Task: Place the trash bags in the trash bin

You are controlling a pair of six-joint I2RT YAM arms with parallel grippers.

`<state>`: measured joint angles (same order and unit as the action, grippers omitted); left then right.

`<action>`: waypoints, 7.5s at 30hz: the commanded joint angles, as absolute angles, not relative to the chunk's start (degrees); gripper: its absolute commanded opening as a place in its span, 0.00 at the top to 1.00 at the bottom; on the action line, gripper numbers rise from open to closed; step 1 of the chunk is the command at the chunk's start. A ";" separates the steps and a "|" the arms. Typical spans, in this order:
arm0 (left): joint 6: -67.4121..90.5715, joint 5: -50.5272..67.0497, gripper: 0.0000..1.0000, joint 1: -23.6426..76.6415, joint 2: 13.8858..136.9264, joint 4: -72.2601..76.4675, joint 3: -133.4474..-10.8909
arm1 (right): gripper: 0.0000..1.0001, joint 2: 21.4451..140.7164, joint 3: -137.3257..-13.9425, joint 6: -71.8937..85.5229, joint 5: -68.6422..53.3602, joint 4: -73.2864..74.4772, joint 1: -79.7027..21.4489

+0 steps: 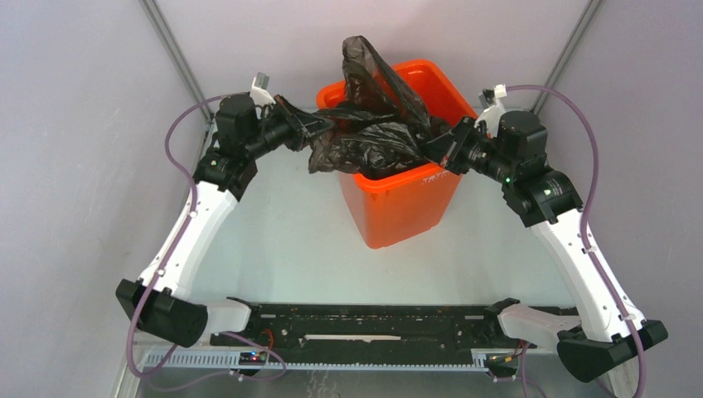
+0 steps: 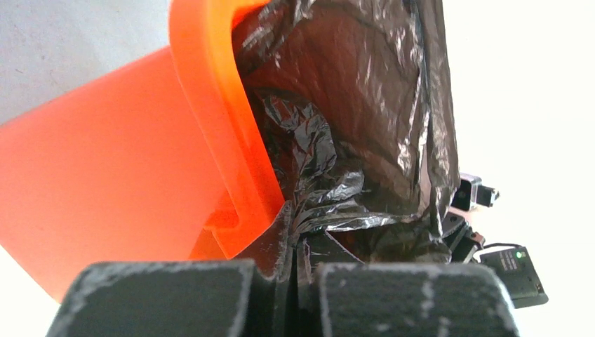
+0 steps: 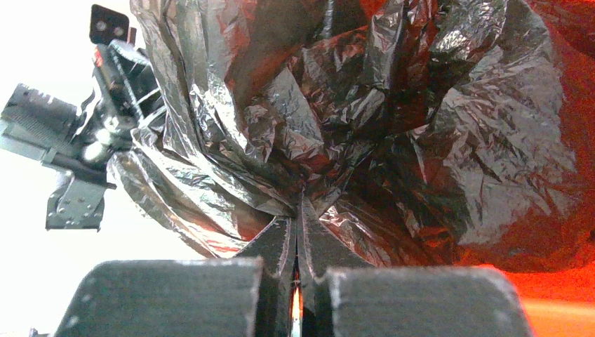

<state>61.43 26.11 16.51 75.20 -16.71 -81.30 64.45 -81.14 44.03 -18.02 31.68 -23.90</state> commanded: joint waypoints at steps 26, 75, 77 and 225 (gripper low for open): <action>61.23 28.40 1.00 15.25 95.46 -18.66 -110.97 | 1.00 70.37 -97.41 36.09 -31.87 47.07 -6.87; 65.68 15.22 0.81 29.18 53.42 -13.25 -66.98 | 0.34 59.60 -85.35 52.34 -40.64 43.55 1.98; 65.76 16.10 0.87 29.18 53.28 -13.35 -66.89 | 0.34 59.02 -85.12 54.41 -40.69 42.23 2.02; 67.14 40.60 0.94 26.18 60.10 -22.29 -72.01 | 1.00 69.69 -98.09 30.41 -18.32 58.63 15.24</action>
